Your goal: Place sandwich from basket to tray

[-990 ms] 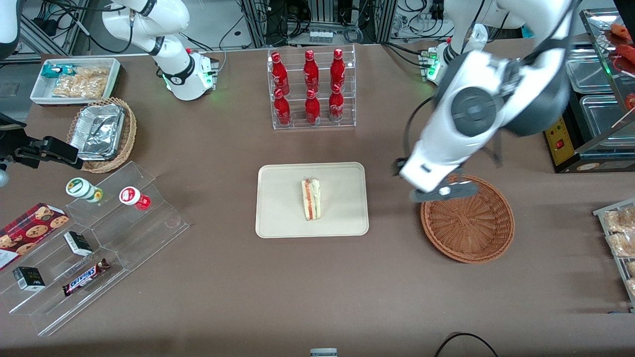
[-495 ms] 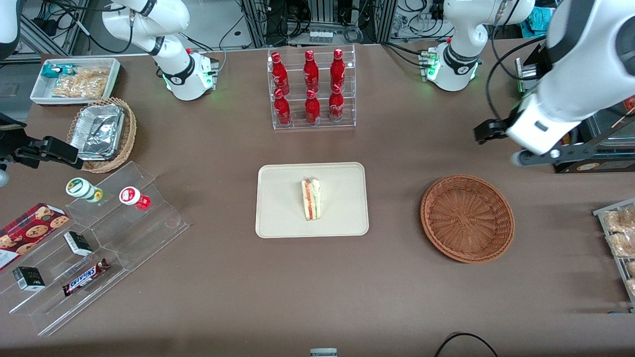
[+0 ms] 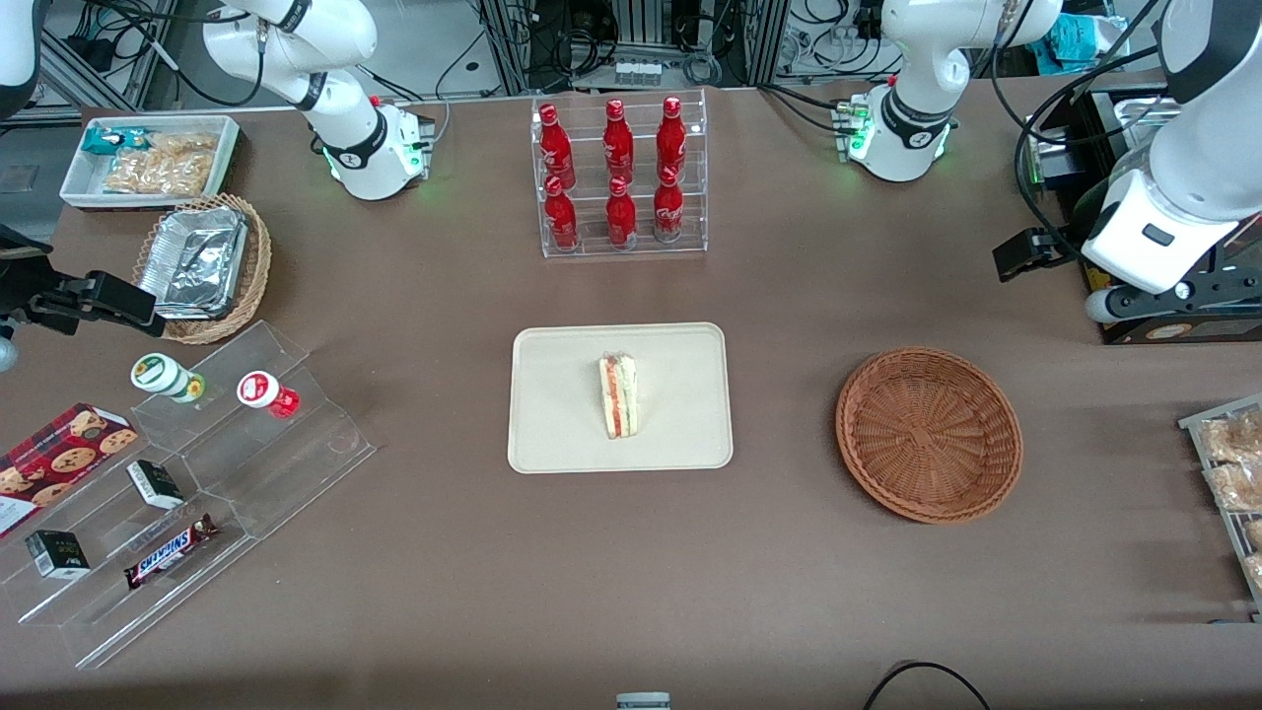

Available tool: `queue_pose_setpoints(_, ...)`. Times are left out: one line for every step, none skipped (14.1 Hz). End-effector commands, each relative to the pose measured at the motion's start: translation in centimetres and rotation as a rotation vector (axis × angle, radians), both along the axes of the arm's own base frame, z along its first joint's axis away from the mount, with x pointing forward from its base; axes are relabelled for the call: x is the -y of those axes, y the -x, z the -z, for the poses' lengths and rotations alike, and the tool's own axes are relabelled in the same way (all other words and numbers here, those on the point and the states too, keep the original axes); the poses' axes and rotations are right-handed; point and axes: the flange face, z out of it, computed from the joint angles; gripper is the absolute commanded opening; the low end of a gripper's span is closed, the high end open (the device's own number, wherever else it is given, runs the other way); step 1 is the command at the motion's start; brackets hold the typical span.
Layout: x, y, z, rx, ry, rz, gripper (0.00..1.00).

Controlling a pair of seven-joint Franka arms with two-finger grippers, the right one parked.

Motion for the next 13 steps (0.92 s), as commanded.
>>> queue_pose_setpoints(-0.2, 0.1, -1.1, 0.029, -0.007, -0.005, 1.00)
queue_pose_setpoints(-0.3, 0.2, -1.4, 0.035, -0.006, -0.007, 1.00)
queue_pose_setpoints(-0.3, 0.3, -1.7, 0.041, -0.004, -0.007, 1.00)
queue_pose_setpoints(-0.2, 0.2, -2.3, 0.051, -0.001, -0.007, 1.00)
queue_pose_setpoints(-0.2, 0.3, -2.9, 0.060, 0.002, -0.010, 1.00)
queue_pose_setpoints(-0.2, 0.4, -3.2, 0.064, 0.006, -0.010, 1.00)
queue_pose_setpoints(0.0, 0.5, -3.5, 0.072, 0.011, -0.005, 1.00)
queue_pose_setpoints(0.0, 0.4, -4.1, 0.087, 0.015, -0.002, 1.00)
queue_pose_setpoints(0.1, 0.3, -4.7, 0.102, 0.020, 0.002, 1.00)
queue_pose_setpoints(0.1, 0.2, -4.8, 0.105, 0.021, 0.004, 1.00)
queue_pose_setpoints(0.1, 0.2, -4.8, 0.105, 0.022, 0.007, 1.00)
queue_pose_setpoints(0.1, 0.2, -4.8, 0.106, 0.022, 0.007, 1.00)
queue_pose_setpoints(0.1, 0.2, -4.8, 0.108, 0.022, 0.007, 1.00)
